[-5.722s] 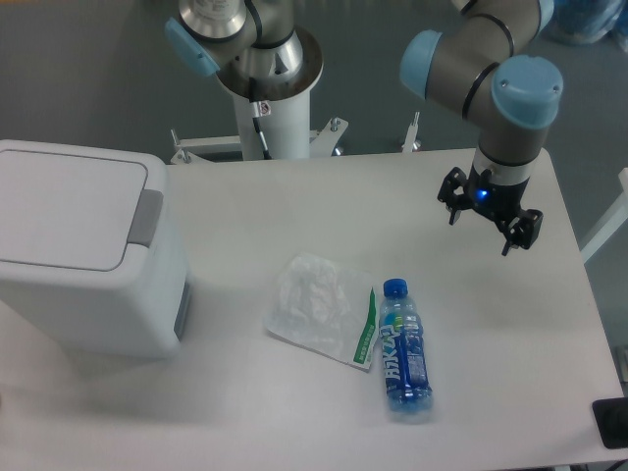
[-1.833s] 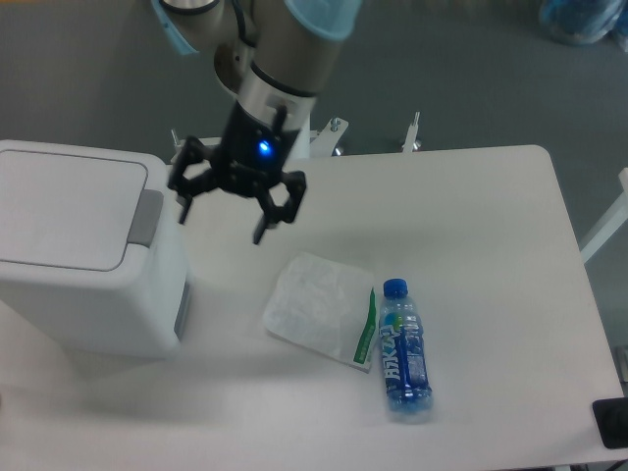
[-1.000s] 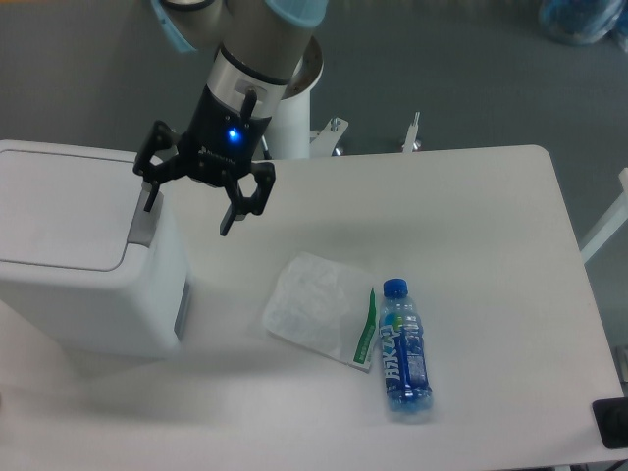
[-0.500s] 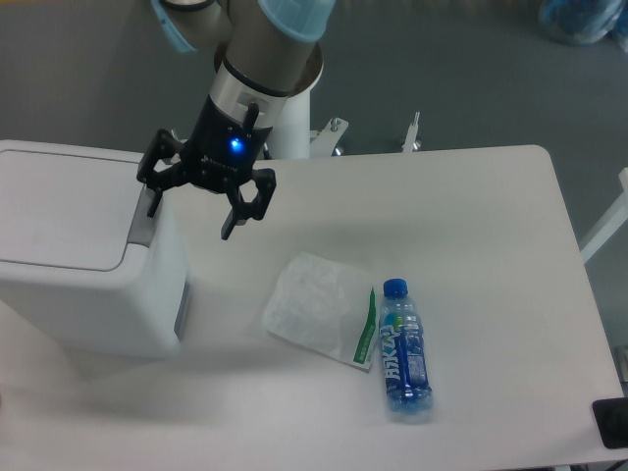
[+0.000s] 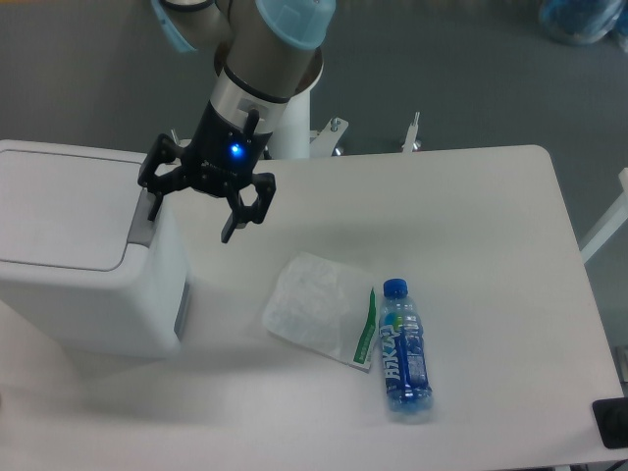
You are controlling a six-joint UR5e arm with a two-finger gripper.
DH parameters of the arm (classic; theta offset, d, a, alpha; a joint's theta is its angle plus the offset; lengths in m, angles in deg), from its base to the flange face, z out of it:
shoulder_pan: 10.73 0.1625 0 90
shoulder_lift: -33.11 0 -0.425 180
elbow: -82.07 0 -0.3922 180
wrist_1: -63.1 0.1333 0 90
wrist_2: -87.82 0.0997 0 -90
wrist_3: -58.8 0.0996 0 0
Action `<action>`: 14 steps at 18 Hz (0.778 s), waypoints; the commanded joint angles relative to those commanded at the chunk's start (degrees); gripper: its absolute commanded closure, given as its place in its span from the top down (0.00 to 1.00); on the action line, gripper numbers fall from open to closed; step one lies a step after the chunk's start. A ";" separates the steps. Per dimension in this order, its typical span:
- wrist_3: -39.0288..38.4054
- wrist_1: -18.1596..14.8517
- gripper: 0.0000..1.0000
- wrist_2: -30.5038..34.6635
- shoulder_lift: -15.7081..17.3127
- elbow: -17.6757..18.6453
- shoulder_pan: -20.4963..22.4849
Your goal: Open the trash can
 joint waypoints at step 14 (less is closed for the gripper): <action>0.00 0.62 1.00 0.00 -0.09 0.36 -0.26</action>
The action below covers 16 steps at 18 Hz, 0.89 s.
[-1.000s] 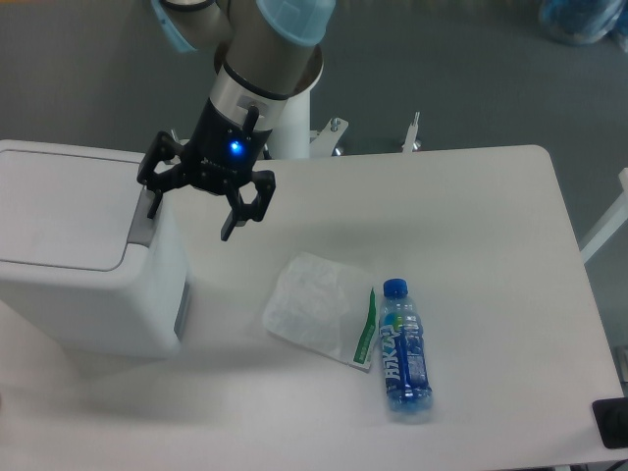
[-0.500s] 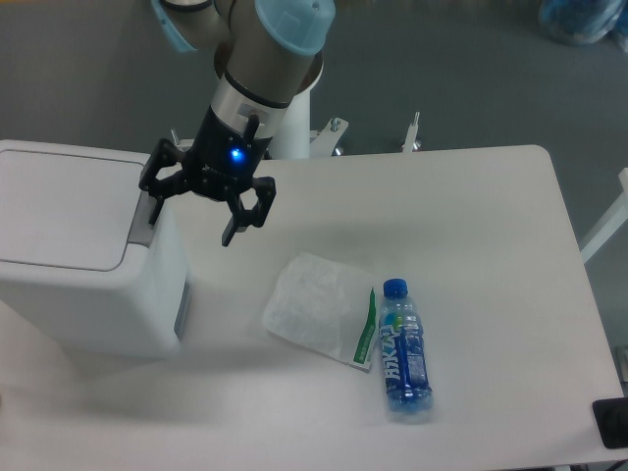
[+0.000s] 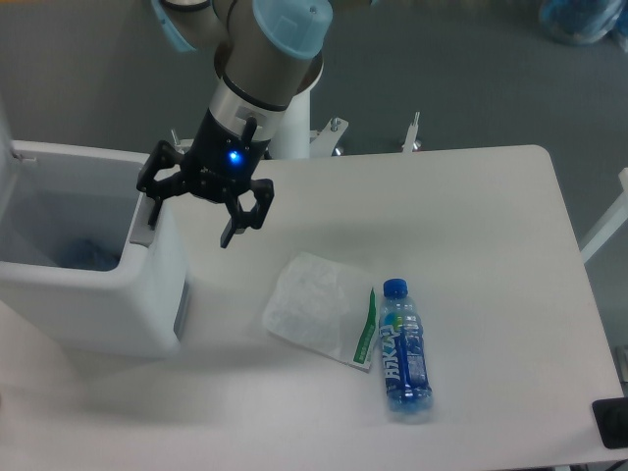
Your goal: Open the trash can
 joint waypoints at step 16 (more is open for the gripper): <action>5.36 4.92 1.00 3.69 -2.81 -0.70 5.54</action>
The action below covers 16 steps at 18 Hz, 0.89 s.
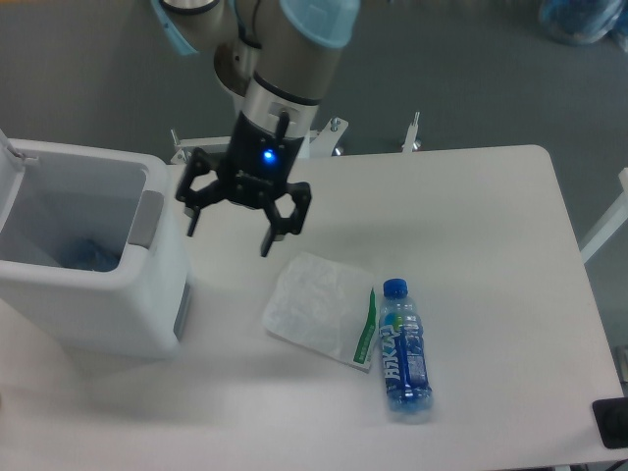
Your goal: Open the trash can
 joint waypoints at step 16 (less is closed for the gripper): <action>43.67 0.26 1.00 16.33 -6.06 -0.09 16.08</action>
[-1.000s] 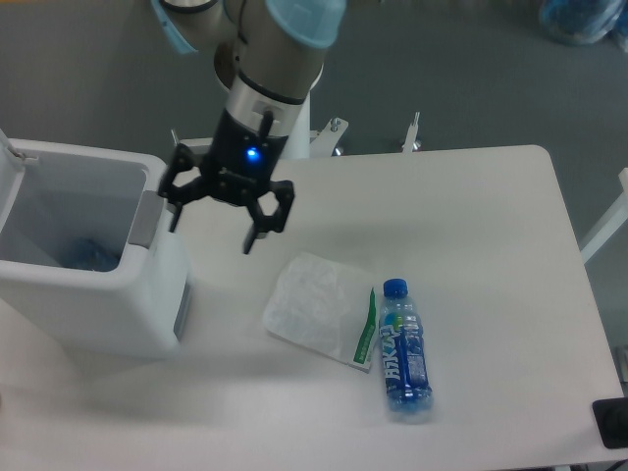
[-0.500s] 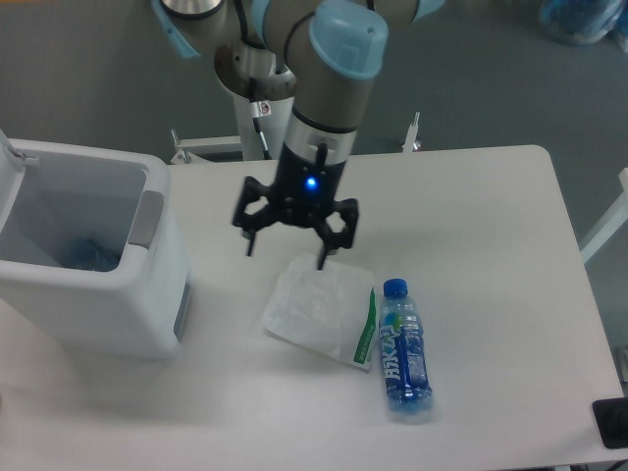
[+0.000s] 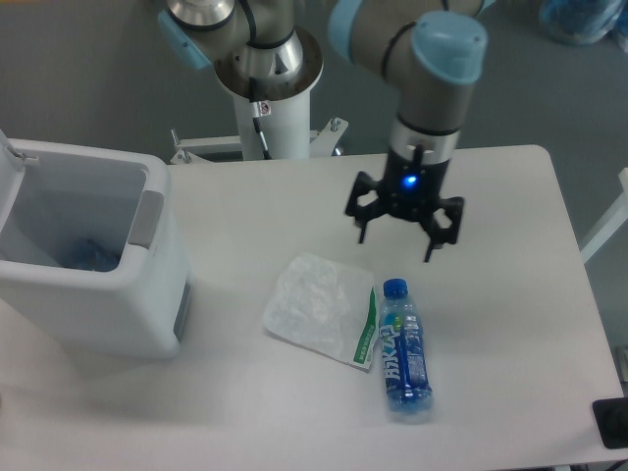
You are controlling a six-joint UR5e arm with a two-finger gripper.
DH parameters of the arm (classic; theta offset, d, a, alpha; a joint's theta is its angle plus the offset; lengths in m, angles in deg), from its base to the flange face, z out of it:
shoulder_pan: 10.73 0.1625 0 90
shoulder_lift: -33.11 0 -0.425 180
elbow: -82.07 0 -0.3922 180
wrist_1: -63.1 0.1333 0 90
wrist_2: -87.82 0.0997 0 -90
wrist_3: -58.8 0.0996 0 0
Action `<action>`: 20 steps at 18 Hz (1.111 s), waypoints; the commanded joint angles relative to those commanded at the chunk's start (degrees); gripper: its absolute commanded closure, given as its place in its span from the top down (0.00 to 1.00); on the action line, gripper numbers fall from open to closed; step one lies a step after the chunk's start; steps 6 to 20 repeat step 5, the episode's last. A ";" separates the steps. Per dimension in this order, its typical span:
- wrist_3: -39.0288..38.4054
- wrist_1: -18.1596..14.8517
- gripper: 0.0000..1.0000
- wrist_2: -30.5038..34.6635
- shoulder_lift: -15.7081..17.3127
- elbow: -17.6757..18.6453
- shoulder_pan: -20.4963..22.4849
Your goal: Open the trash can
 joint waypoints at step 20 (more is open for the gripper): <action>4.23 0.00 1.00 9.33 -2.29 -1.14 -0.17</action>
